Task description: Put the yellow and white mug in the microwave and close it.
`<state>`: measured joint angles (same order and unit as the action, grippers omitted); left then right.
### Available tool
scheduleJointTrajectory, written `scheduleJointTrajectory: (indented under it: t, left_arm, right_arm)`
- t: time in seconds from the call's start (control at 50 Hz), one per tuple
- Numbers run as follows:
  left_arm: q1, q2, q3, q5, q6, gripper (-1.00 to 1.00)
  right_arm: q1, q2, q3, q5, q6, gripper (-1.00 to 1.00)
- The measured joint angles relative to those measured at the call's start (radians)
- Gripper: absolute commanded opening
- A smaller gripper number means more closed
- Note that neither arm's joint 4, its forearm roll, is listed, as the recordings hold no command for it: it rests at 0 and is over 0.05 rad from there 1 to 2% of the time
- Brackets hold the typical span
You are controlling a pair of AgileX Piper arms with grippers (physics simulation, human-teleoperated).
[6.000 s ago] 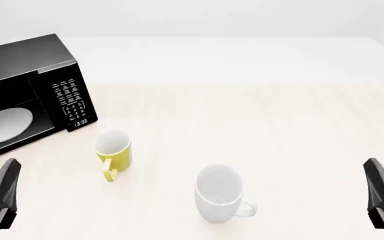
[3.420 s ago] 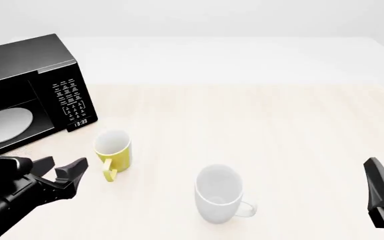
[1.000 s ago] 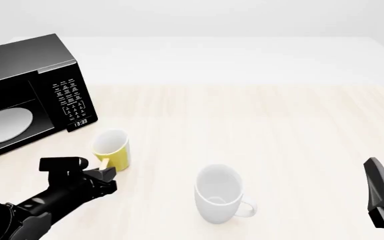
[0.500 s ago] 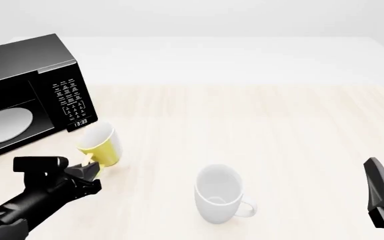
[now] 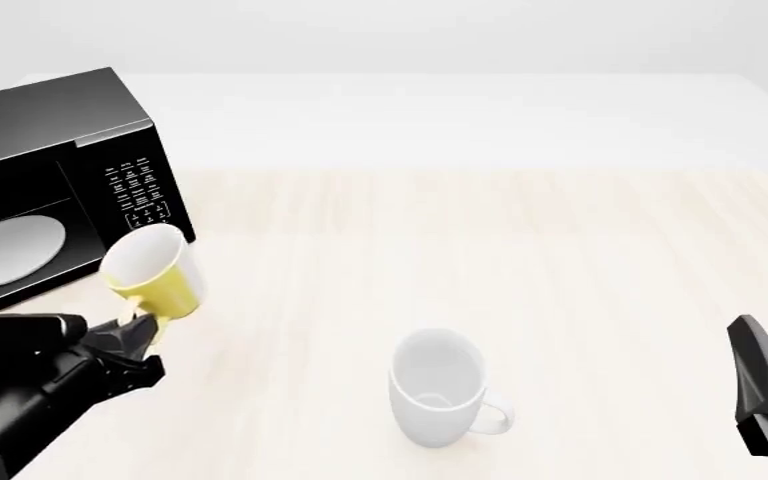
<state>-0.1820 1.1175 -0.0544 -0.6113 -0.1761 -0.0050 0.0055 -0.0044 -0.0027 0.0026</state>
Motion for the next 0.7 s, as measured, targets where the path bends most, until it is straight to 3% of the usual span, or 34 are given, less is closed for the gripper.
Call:
scheduleJointTrajectory:
  t: [0.24, 0.7]
  left_arm:
    - [0.091, -0.028, -0.003, 0.013, 0.010, -1.00]
    - [0.282, 0.045, -0.036, -0.036, 0.015, -1.00]
  right_arm:
    - [0.000, 0.000, 0.000, 0.000, 0.000, 1.00]
    - [0.000, 0.000, 0.000, 0.000, 0.000, 1.00]
